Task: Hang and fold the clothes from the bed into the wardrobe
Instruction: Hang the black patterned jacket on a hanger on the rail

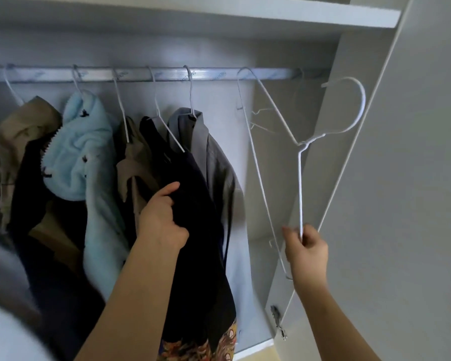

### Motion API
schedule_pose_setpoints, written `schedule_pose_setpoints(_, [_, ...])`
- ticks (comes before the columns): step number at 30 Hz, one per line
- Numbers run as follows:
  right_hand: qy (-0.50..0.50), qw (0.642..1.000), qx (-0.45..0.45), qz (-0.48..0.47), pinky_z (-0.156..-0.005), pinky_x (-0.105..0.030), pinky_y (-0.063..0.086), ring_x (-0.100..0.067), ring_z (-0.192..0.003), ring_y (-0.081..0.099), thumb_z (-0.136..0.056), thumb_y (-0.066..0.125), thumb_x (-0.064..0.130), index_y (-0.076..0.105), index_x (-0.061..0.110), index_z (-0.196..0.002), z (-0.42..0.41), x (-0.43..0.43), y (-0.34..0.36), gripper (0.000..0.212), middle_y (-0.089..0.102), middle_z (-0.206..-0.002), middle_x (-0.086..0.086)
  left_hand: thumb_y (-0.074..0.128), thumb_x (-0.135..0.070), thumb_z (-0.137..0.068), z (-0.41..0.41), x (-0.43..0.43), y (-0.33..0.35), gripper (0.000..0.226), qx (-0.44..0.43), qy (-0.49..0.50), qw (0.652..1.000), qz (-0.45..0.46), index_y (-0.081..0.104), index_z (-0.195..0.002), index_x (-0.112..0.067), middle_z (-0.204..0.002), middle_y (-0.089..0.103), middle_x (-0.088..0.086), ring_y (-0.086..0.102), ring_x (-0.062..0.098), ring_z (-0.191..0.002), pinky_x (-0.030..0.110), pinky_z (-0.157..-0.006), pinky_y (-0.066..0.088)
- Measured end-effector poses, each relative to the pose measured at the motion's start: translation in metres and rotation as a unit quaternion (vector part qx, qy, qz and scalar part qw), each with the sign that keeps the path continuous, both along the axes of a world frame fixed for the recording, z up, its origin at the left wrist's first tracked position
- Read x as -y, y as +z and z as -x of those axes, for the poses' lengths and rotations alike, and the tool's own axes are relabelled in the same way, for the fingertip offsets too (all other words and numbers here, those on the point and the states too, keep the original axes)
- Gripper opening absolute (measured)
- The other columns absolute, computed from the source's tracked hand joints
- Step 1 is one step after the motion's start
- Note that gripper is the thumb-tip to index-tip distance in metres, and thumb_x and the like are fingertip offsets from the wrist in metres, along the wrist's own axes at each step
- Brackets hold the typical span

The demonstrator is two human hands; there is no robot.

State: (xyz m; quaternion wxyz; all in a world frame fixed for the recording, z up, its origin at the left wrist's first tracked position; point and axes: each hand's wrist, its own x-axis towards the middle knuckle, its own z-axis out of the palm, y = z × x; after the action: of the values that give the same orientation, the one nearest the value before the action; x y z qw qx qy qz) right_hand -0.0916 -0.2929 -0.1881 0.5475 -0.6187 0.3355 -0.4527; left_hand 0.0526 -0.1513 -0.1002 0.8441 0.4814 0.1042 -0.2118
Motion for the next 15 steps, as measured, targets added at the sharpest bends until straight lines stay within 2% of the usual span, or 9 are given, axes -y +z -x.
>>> schedule_pose_setpoints(3, [0.057, 0.998, 0.018, -0.009, -0.044, -0.019, 0.038, -0.009, -0.043, 0.039, -0.084, 0.062, 0.004, 0.05, 0.014, -0.07, 0.019, -0.001, 0.014, 0.021, 0.043, -0.053, -0.001, 0.03, -0.002, -0.095, 0.022, -0.001, -0.002, 0.042, 0.032, -0.006, 0.999, -0.035, 0.063, -0.075, -0.019, -0.089, 0.059, 0.01, 0.057, 0.026, -0.078, 0.031, -0.056, 0.047])
schedule_pose_setpoints(5, [0.074, 0.996, 0.027, -0.033, -0.044, -0.023, 0.033, -0.013, -0.045, 0.034, -0.084, 0.063, 0.008, 0.052, 0.019, -0.073, 0.034, 0.002, 0.02, 0.019, 0.041, -0.053, 0.0, 0.03, -0.003, -0.095, 0.038, -0.001, 0.0, 0.041, 0.059, -0.035, 0.995, -0.075, 0.064, -0.077, -0.02, -0.094, 0.06, 0.011, 0.058, 0.028, -0.084, 0.034, -0.063, 0.05])
schedule_pose_setpoints(7, [0.08, 0.995, 0.012, -0.055, -0.047, -0.024, 0.027, -0.012, -0.045, 0.03, -0.084, 0.065, 0.017, 0.047, 0.019, -0.065, 0.049, 0.003, 0.019, 0.027, 0.039, -0.048, 0.006, 0.031, -0.005, -0.095, 0.053, -0.006, 0.003, 0.041, 0.076, -0.05, 0.99, -0.108, 0.064, -0.077, -0.02, -0.1, 0.06, 0.013, 0.059, 0.031, -0.092, 0.037, -0.071, 0.051])
schedule_pose_setpoints(10, [0.114, 0.99, 0.012, -0.085, -0.043, -0.02, 0.026, -0.006, -0.041, 0.028, -0.086, 0.063, 0.026, 0.035, 0.019, -0.057, 0.07, -0.007, 0.008, 0.041, 0.032, -0.044, 0.01, 0.032, -0.009, -0.096, 0.071, -0.021, 0.005, 0.036, 0.074, -0.049, 0.987, -0.133, 0.06, -0.075, -0.018, -0.094, 0.06, 0.012, 0.058, 0.029, -0.084, 0.035, -0.061, 0.048])
schedule_pose_setpoints(12, [0.168, 0.981, 0.037, -0.091, -0.04, -0.017, 0.028, -0.006, -0.04, 0.028, -0.087, 0.062, 0.024, 0.034, 0.019, -0.058, 0.081, -0.014, 0.005, 0.04, 0.032, -0.044, 0.008, 0.035, -0.012, -0.096, 0.082, -0.034, 0.002, 0.033, 0.057, -0.05, 0.987, -0.142, 0.058, -0.074, -0.017, -0.084, 0.058, 0.009, 0.056, 0.025, -0.074, 0.032, -0.056, 0.045])
schedule_pose_setpoints(15, [0.237, 0.969, 0.015, -0.074, -0.041, -0.017, 0.032, -0.009, -0.04, 0.032, -0.084, 0.064, 0.017, 0.035, 0.016, -0.065, 0.084, -0.017, 0.009, 0.035, 0.038, -0.045, 0.005, 0.041, -0.011, -0.095, 0.093, -0.047, -0.004, 0.028, 0.037, -0.036, 0.986, -0.158, 0.057, -0.073, -0.013, -0.079, 0.057, 0.009, 0.054, 0.022, -0.069, 0.03, -0.051, 0.046])
